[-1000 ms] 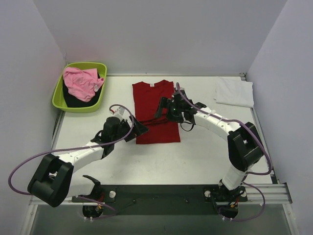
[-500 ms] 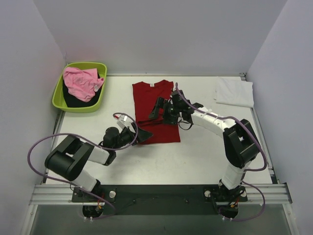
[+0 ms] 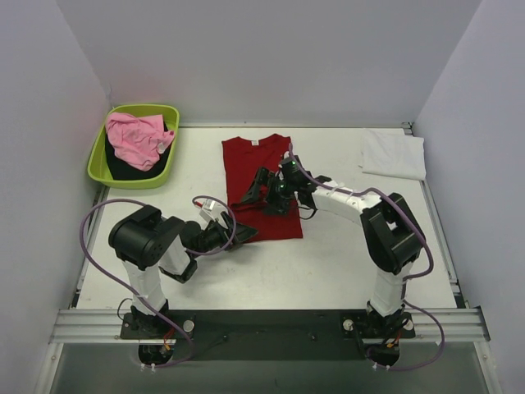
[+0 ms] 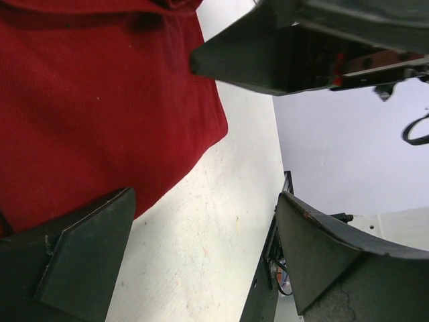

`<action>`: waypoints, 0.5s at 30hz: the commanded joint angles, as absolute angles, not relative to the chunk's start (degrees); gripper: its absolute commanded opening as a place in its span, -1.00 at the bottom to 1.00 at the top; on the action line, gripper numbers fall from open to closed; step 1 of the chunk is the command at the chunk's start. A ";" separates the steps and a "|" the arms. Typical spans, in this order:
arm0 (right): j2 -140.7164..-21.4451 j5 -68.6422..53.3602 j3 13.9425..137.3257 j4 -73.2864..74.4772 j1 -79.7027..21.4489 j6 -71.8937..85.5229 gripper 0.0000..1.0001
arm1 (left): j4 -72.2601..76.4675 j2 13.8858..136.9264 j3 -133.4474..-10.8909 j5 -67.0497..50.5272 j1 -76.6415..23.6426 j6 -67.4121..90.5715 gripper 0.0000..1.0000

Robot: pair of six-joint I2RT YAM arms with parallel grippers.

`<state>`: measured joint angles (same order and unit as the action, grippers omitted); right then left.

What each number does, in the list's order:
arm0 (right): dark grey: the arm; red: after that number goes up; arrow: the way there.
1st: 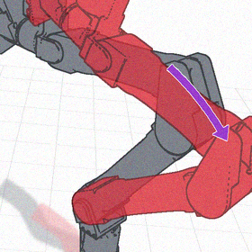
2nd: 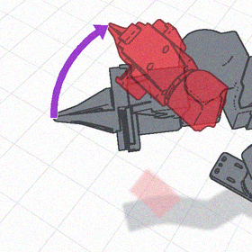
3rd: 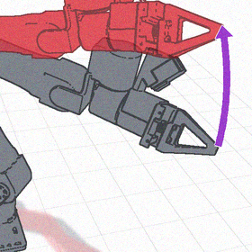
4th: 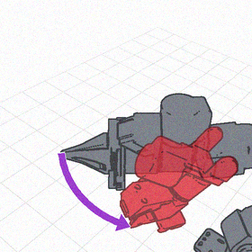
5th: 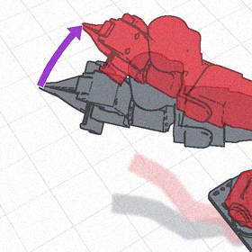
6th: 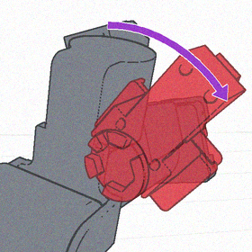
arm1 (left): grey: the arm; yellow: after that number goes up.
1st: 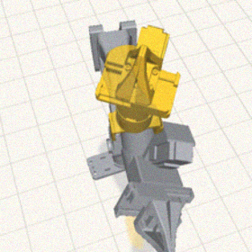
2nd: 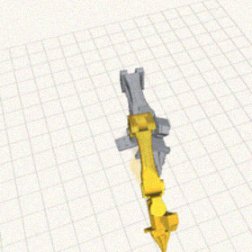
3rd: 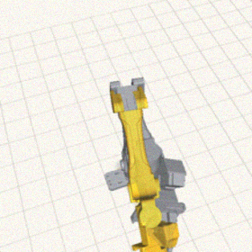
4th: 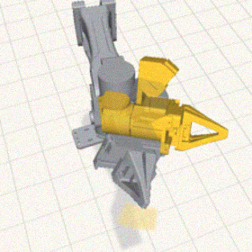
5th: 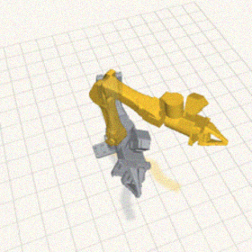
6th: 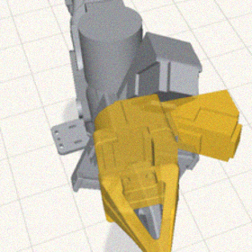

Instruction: Fold and stack the t-shirts

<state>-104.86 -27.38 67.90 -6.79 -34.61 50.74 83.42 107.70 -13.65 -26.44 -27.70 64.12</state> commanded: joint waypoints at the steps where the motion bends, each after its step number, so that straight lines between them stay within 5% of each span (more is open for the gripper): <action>1: -107.92 -29.36 69.61 -9.84 -35.33 54.05 1.00 | 95.27 111.62 -11.95 -26.72 -27.86 62.49 0.93; 15: -118.73 -31.11 80.49 -9.76 -32.52 53.70 1.00 | 95.27 111.71 -10.72 -27.33 -27.95 62.23 0.95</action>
<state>-116.22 -29.52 75.96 -9.17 -33.87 53.32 85.12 108.47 -13.39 -26.89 -27.70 64.10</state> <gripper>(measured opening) 0.999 0.968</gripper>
